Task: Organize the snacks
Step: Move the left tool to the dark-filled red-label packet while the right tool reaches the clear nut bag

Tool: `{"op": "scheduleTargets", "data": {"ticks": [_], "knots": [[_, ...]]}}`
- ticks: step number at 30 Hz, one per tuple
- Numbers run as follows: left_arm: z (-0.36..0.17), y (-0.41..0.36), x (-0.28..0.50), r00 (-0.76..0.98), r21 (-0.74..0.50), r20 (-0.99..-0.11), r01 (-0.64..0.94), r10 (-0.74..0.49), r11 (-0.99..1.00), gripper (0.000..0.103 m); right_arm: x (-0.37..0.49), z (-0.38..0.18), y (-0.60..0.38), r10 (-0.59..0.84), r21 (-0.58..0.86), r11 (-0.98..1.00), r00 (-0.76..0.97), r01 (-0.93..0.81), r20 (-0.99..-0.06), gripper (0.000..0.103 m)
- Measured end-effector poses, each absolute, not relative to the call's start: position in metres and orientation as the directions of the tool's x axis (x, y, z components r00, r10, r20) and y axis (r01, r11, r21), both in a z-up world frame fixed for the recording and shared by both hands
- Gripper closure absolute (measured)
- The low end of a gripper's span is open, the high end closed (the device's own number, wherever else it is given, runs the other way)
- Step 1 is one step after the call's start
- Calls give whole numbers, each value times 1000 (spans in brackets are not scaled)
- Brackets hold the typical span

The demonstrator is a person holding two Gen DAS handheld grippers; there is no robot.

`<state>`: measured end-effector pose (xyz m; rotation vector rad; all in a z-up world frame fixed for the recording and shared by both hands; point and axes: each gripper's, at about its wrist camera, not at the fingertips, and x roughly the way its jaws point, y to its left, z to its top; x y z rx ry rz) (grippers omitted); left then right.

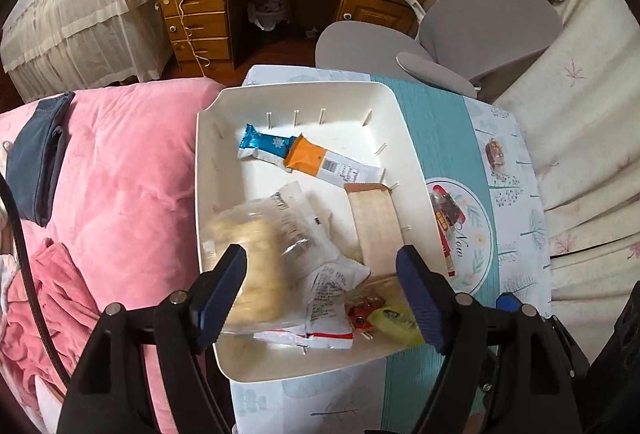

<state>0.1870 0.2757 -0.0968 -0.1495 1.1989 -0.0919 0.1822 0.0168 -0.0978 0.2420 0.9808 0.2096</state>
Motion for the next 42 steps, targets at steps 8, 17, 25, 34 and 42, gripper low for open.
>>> {"op": "scheduleTargets", "data": {"ticks": [8,17,25,34,42], "knots": [[-91,235,186,376,-184,-902,106,-211,977,27,185,-95,-29,243,319,946,517,62,-821,32],[-100,175,202,329,-214,-910,155,-255,964,24,200,-90,-105,206,351,916,524,194,-826,32],[-119,113,228,278,-167,-933,231,-229,959,23,234,-94,-175,190,382,887,549,259,-814,32],[-148,57,260,253,-105,-948,317,-191,943,23,291,-122,-235,192,404,873,570,273,-799,32],[-190,22,286,164,-78,-976,360,-146,930,20,334,-166,-253,154,344,906,565,248,-811,32]]}}
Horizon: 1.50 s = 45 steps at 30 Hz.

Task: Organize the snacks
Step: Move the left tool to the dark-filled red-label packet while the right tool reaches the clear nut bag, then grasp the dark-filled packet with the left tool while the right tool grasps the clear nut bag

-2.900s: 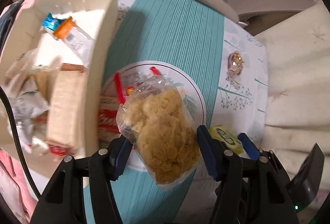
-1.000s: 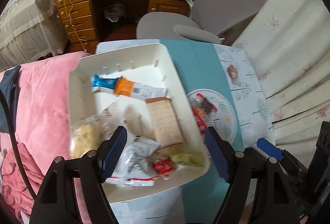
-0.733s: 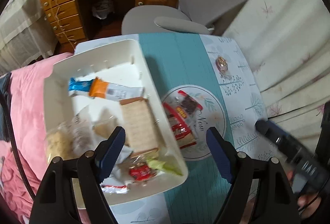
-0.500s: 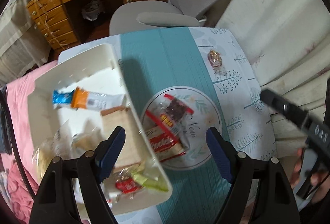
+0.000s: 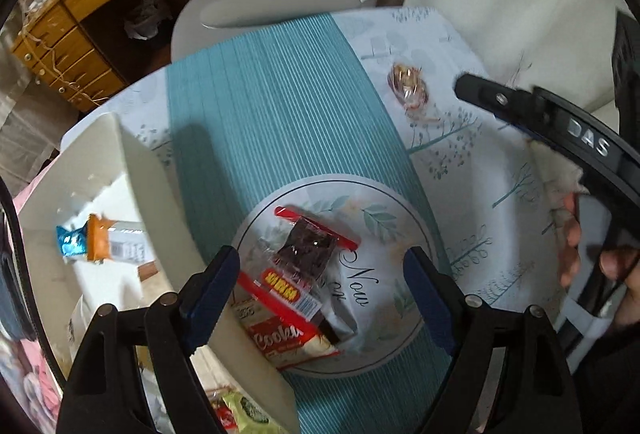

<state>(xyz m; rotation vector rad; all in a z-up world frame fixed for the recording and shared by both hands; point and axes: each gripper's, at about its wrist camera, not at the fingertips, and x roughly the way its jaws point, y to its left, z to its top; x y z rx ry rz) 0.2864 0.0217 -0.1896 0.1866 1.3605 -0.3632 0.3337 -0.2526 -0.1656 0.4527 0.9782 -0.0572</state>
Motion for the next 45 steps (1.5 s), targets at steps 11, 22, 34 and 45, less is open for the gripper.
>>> {"op": "scheduleTargets", "data": {"ticks": [11,22,34,45], "knots": [[-240,-5,302,64,3,-998,420,-27,907,20,369,-225,-240,30,166,970,591,178,-806,32],[-268,-9,310,-2,46,-999,426,52,903,27,380,-250,-228,-81,32,984,598,175,-797,32],[-281,-5,313,-30,22,-999,392,37,920,42,376,-251,-220,-137,-65,988,605,141,-784,53],[-263,11,301,-13,0,-1000,336,4,942,47,354,-239,-218,-79,-9,992,560,126,-825,54]]}}
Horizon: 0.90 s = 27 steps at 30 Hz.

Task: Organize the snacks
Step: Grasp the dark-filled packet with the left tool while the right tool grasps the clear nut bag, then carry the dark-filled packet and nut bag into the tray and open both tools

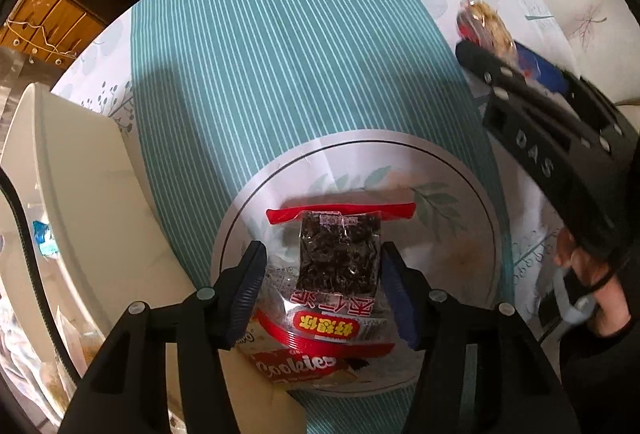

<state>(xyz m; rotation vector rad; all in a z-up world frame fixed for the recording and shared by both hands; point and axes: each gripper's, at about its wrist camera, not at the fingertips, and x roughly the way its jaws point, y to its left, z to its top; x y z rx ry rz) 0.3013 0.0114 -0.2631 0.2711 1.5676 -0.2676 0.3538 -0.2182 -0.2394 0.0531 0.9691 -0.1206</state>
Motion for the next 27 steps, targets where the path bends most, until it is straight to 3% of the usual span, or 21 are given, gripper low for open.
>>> {"op": "scheduleTargets", "data": {"ticks": [16,27], "knots": [[-178,37,271,91,-46,-993,285,-74,957,47,276,-192,-196,70,124,990,520,69,-851,54],[-101,59,208,245,-109,-954,246,-171,963,47,227,-137,-160,146,169,986,572,-13,-807,54]]}}
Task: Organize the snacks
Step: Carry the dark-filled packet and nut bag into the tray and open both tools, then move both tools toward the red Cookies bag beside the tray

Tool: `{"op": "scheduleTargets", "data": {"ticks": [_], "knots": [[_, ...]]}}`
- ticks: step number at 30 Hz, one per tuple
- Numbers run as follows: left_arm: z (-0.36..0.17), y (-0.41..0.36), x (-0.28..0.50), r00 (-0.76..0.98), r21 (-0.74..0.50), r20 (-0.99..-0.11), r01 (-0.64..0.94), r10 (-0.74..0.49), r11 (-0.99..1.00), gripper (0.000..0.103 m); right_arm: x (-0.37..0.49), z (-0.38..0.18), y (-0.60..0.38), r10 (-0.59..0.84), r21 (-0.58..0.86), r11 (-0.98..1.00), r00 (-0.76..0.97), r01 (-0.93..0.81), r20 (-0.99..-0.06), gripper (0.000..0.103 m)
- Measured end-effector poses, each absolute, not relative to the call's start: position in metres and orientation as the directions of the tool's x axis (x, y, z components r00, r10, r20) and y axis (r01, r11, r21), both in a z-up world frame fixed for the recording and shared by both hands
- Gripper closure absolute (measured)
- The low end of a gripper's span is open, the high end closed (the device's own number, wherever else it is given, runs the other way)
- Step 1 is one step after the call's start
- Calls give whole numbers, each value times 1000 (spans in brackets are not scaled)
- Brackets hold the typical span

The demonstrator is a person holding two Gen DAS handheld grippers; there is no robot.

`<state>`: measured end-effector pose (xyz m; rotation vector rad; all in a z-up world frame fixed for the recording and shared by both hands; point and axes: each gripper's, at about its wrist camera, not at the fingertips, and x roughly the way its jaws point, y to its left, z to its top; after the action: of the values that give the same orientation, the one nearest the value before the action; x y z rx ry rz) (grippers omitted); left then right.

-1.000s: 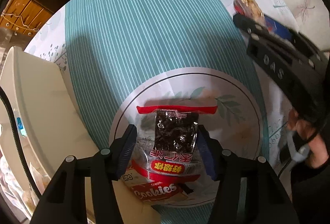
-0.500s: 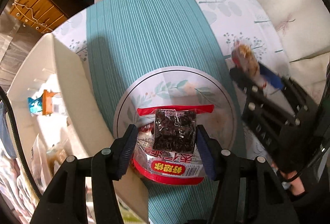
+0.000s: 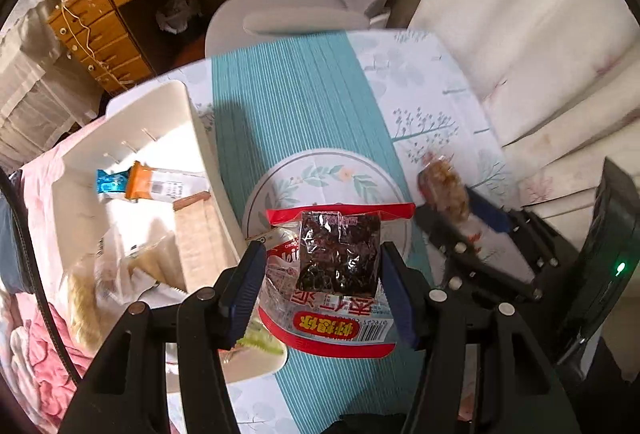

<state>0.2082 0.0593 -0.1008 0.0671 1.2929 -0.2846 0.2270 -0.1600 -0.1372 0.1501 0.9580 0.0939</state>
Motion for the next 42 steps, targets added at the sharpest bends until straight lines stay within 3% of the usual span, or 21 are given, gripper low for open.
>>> {"op": "scheduleTargets", "data": {"ticks": [11,23,26,28,30,42], "knots": [[-58,147,157,394,-213,-878,185,-271,959,47,185,-107,-79,235,200,972,617,-126,-751,54],[-51,244,132,448,-235,-852,135,-271,963,45,166,-95,12,269,208,963,633,-171,-726,54],[-57,258,132,436,-230,-860,134,-266,964,37,168,-98,24,266,218,964,632,-153,-728,47],[-62,265,132,426,-224,-867,132,-259,966,16,170,-102,31,260,232,964,614,-127,-745,35],[-66,270,131,418,-219,-873,127,-252,967,15,169,-107,33,251,237,966,602,-105,-758,30],[-90,257,119,348,-250,-895,126,-279,960,15,138,-110,4,130,174,985,611,13,-781,28]]}}
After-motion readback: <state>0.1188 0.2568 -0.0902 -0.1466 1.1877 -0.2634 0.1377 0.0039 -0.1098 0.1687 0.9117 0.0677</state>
